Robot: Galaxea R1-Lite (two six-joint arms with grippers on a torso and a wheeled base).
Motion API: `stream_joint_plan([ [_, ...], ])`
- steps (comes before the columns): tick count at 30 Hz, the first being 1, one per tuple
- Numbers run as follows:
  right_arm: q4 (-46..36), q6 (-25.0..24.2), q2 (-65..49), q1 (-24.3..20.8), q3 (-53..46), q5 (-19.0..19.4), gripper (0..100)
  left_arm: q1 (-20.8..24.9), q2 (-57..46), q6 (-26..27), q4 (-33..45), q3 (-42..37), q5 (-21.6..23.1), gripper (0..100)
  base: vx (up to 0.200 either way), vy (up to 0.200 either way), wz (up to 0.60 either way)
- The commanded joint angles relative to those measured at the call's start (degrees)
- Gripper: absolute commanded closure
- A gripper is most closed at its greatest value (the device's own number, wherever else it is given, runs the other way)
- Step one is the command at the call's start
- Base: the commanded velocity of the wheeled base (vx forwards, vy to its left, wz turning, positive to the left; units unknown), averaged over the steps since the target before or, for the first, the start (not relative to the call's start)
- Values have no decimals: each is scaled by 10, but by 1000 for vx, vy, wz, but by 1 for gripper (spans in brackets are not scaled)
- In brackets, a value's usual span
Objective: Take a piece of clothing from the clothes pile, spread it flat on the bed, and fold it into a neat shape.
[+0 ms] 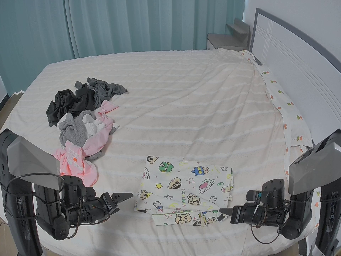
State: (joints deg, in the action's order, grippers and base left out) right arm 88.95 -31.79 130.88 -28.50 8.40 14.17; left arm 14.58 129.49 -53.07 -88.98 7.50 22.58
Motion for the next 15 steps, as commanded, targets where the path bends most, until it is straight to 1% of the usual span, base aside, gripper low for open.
stream_joint_plan([
  [1,7,2,-32,4,-24,24,100,1,1,0,-10,0,0,0,0,0,0],
  [4,7,12,-38,18,-23,31,100,4,2,0,-10,1,-3,0,0,0,0],
  [7,7,24,-36,34,-25,35,100,10,10,13,-10,2,-21,0,0,0,0],
  [10,6,31,-32,36,-35,51,100,15,22,36,-10,3,-34,0,0,0,0],
  [13,6,35,-19,35,-44,62,100,17,23,38,-10,3,-35,0,0,0,0],
  [15,7,45,-4,35,-45,62,100,17,23,38,-10,3,-36,0,0,0,0],
])
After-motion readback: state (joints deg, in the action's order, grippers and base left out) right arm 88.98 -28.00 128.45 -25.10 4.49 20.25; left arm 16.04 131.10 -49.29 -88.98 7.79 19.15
